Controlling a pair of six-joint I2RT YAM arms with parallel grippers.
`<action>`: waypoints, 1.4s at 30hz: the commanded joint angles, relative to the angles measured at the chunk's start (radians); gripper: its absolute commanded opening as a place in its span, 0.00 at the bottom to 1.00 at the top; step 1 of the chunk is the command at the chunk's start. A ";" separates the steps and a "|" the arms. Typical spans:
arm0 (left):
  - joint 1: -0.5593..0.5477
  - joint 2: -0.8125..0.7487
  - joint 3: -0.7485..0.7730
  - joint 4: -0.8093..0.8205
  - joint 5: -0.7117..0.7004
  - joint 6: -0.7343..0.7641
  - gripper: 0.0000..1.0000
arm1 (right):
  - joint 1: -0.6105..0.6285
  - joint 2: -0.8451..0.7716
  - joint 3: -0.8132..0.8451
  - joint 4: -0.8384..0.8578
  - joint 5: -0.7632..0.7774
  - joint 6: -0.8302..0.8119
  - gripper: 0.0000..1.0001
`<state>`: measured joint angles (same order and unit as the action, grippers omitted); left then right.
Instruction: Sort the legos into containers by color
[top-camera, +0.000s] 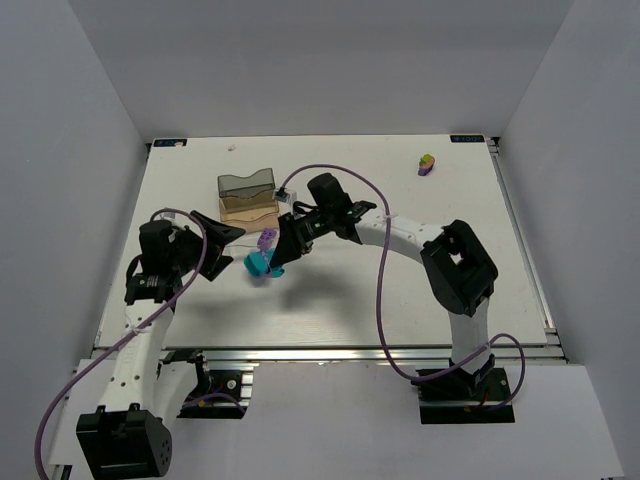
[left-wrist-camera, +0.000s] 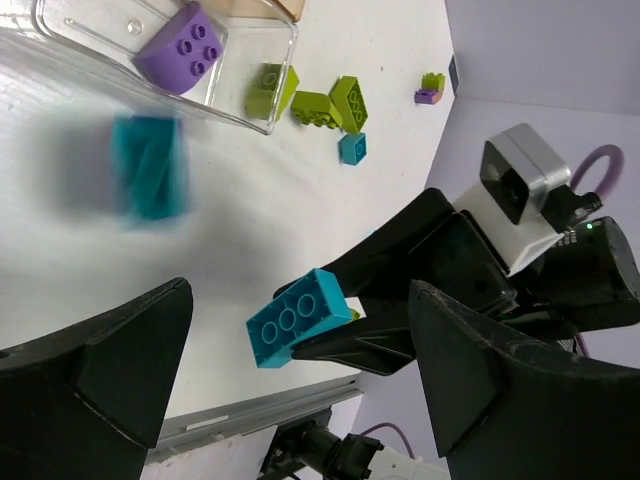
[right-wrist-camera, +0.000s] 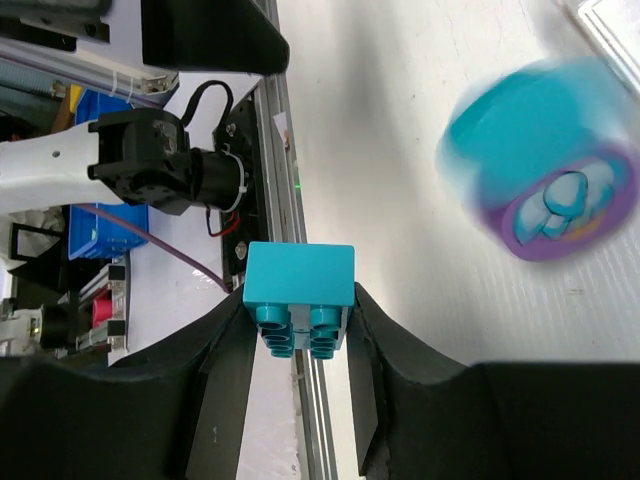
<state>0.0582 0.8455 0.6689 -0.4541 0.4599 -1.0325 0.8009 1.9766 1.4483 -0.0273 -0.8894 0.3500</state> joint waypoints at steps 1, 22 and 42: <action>0.000 -0.013 0.009 0.043 0.036 0.020 0.97 | 0.004 -0.062 -0.019 0.048 -0.037 -0.028 0.00; -0.001 -0.102 -0.060 -0.233 -0.158 0.170 0.93 | -0.132 0.043 0.246 -0.027 0.302 -0.339 0.00; 0.000 -0.171 -0.115 -0.460 -0.270 0.147 0.88 | -0.060 0.375 0.569 0.227 0.547 -0.347 0.26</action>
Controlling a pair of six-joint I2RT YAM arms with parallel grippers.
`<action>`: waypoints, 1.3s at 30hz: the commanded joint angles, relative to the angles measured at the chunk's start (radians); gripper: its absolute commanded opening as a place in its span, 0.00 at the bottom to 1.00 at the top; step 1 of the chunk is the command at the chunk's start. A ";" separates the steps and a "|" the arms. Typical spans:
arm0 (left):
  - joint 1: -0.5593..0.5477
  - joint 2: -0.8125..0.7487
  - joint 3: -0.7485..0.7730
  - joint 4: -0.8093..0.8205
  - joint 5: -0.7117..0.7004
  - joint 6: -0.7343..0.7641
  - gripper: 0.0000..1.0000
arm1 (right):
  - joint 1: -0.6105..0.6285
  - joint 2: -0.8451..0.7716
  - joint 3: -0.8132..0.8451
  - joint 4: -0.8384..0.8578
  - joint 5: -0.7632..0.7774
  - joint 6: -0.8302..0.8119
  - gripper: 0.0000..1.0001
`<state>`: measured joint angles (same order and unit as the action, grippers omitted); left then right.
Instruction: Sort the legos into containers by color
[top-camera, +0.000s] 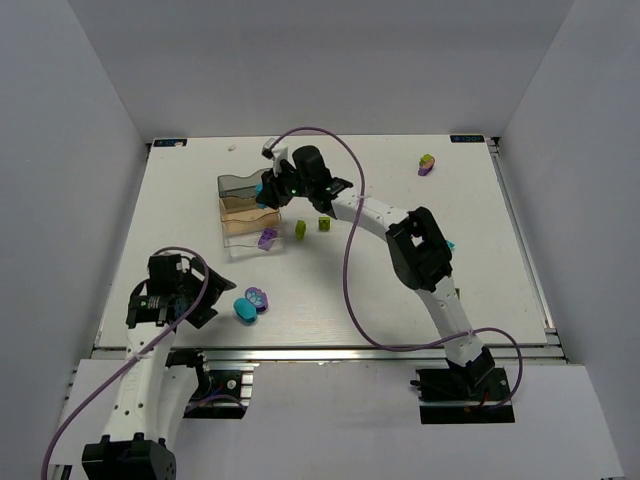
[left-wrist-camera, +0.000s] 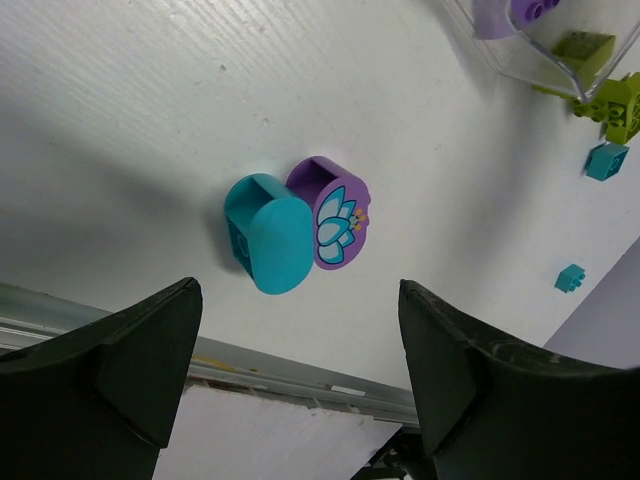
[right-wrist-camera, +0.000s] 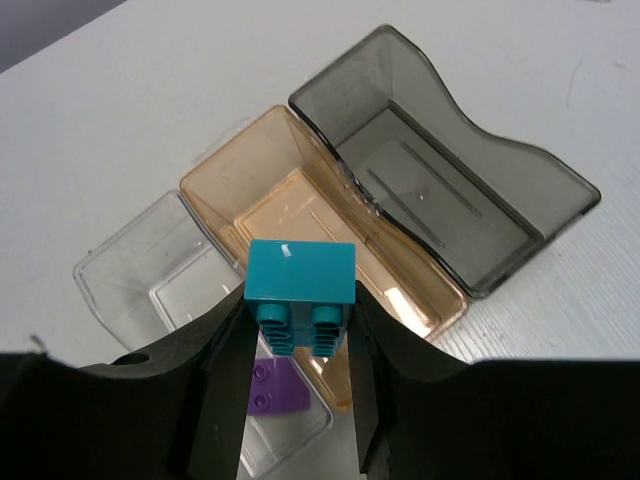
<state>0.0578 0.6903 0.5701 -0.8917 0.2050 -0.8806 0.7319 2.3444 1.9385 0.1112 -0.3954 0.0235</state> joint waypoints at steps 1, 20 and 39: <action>-0.001 -0.015 -0.022 -0.020 -0.015 -0.004 0.88 | 0.011 0.021 0.088 0.093 0.059 -0.020 0.30; -0.171 0.144 0.092 0.051 -0.068 0.135 0.91 | -0.084 -0.243 -0.137 0.016 -0.460 -0.244 0.89; -0.725 0.741 0.467 -0.242 -0.544 0.459 0.96 | -0.287 -0.665 -0.647 -0.013 -0.548 -0.235 0.89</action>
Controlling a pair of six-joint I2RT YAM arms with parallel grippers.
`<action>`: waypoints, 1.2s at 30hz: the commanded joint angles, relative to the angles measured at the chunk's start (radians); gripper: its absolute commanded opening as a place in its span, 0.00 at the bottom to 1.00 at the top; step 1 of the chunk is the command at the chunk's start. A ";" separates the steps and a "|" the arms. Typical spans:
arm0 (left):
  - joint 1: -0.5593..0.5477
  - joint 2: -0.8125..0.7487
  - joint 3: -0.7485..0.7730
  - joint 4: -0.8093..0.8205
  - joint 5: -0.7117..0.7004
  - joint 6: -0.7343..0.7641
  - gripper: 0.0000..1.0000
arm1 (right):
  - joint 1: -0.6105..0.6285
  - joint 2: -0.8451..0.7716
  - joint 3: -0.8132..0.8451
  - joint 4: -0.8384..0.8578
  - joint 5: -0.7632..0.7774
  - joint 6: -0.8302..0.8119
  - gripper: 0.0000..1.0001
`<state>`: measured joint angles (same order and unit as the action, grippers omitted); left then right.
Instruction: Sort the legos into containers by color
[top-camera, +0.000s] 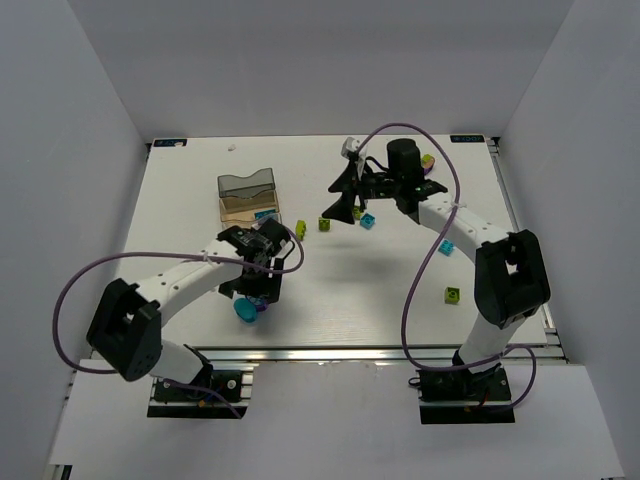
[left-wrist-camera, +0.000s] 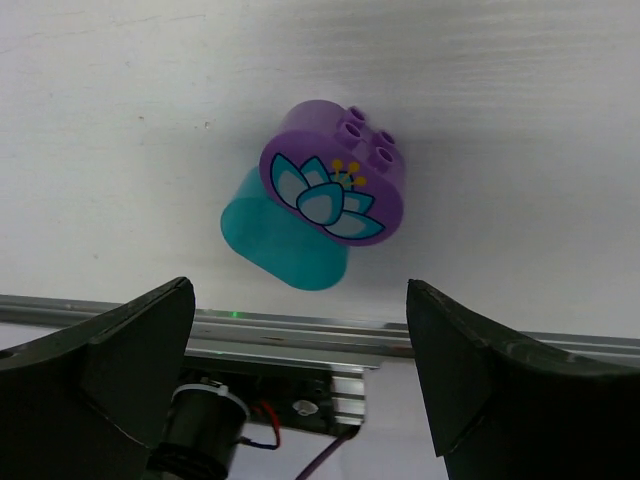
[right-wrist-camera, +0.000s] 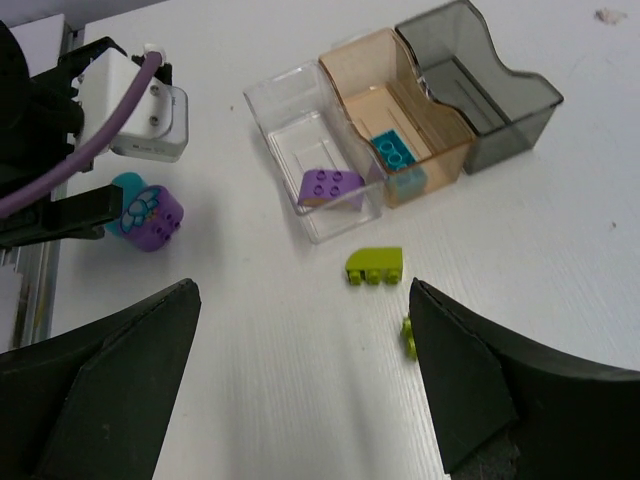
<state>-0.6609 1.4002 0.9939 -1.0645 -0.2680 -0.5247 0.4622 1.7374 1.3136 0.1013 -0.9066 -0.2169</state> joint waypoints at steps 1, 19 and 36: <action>-0.006 0.042 0.046 -0.045 -0.047 0.115 0.96 | -0.019 -0.062 -0.030 -0.003 -0.037 0.007 0.89; -0.017 0.256 0.100 0.112 0.078 0.267 0.96 | -0.043 -0.096 -0.099 0.011 -0.044 0.040 0.89; -0.016 0.324 0.097 0.127 0.049 0.279 0.92 | -0.092 -0.128 -0.145 0.048 -0.063 0.093 0.89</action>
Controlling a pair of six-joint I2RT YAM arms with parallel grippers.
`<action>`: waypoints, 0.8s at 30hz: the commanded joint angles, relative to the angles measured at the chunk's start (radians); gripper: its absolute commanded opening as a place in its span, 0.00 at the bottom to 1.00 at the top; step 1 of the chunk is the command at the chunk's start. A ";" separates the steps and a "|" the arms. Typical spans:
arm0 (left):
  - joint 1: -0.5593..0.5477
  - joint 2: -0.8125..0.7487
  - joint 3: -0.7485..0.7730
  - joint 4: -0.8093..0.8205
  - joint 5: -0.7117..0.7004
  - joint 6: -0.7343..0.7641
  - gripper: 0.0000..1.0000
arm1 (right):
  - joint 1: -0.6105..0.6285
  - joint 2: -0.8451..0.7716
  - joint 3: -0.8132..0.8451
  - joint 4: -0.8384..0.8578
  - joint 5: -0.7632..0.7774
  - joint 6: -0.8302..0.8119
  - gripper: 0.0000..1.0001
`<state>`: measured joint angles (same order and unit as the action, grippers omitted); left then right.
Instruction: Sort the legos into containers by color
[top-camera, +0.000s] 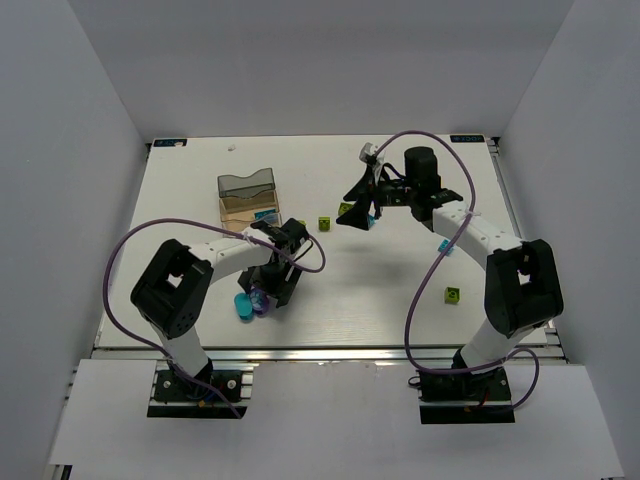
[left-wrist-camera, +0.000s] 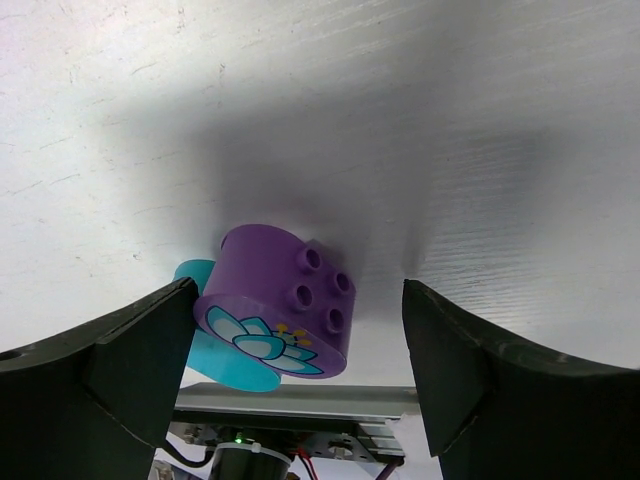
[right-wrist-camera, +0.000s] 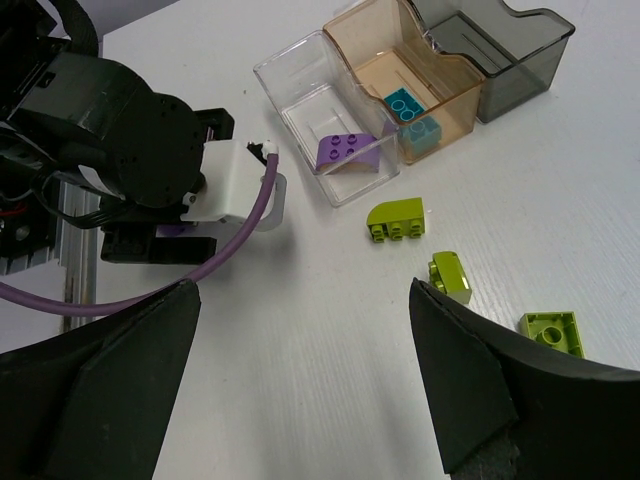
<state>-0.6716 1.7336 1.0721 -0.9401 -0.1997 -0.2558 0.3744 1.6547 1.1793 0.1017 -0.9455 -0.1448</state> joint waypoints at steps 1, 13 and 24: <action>-0.005 -0.003 0.023 -0.003 -0.027 0.003 0.92 | -0.005 -0.046 -0.015 0.049 -0.026 0.022 0.90; 0.014 -0.035 -0.021 -0.048 -0.043 -0.158 0.91 | -0.011 -0.069 -0.040 0.058 -0.027 0.043 0.89; 0.015 -0.094 -0.121 0.021 0.033 -0.295 0.85 | -0.012 -0.081 -0.049 0.076 -0.032 0.065 0.89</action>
<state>-0.6594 1.6814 0.9741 -0.9783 -0.1825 -0.5060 0.3668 1.6238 1.1465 0.1375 -0.9497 -0.0879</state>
